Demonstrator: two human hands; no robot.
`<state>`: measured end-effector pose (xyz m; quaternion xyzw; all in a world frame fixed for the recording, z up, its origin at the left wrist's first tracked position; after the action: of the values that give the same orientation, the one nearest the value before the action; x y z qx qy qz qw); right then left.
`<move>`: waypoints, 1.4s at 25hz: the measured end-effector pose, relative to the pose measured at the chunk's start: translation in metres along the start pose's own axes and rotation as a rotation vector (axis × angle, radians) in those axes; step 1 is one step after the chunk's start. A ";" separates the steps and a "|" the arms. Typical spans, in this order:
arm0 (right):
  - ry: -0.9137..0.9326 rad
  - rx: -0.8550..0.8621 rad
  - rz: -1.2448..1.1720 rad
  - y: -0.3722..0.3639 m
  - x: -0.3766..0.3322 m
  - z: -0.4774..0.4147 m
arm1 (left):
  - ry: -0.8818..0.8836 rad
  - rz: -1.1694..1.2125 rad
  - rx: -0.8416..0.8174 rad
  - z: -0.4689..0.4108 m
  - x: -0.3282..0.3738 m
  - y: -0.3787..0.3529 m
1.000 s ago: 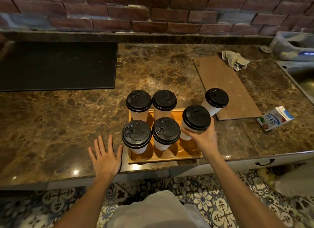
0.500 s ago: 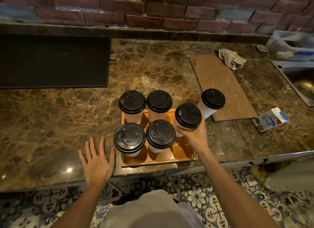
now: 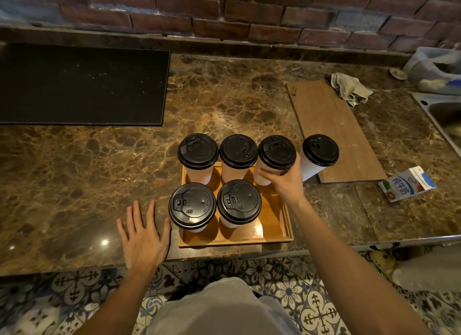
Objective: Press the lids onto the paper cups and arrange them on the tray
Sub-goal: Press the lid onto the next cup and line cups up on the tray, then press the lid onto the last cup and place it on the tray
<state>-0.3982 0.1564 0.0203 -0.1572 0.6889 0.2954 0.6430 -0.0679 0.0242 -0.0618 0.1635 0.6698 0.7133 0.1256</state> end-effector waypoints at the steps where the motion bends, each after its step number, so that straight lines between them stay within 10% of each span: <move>1: -0.001 -0.001 0.004 0.000 0.000 0.000 | -0.002 0.000 0.000 0.000 0.000 0.000; 12: -0.162 0.504 -0.173 0.065 0.033 0.039 | 0.006 0.019 -0.014 0.000 0.002 0.000; 26: -0.134 0.535 -0.057 0.084 0.022 -0.015 | 0.002 0.004 -0.024 0.000 0.001 0.005; 35: 0.163 0.453 -0.077 0.103 -0.107 -0.006 | 0.004 0.033 -0.083 -0.001 0.001 0.002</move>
<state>-0.4514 0.2156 0.1463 -0.0583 0.7806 0.0949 0.6151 -0.0689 0.0231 -0.0597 0.1679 0.6371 0.7428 0.1190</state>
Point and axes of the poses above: each hand's wrist, its own z-axis away from the middle knuckle, its own y-axis out of the back of the hand, x = y × z, the point moved 5 cm from there along -z, towards the middle knuckle, and after that the axes turned 8 degrees about -z, right-handed, at the moved point
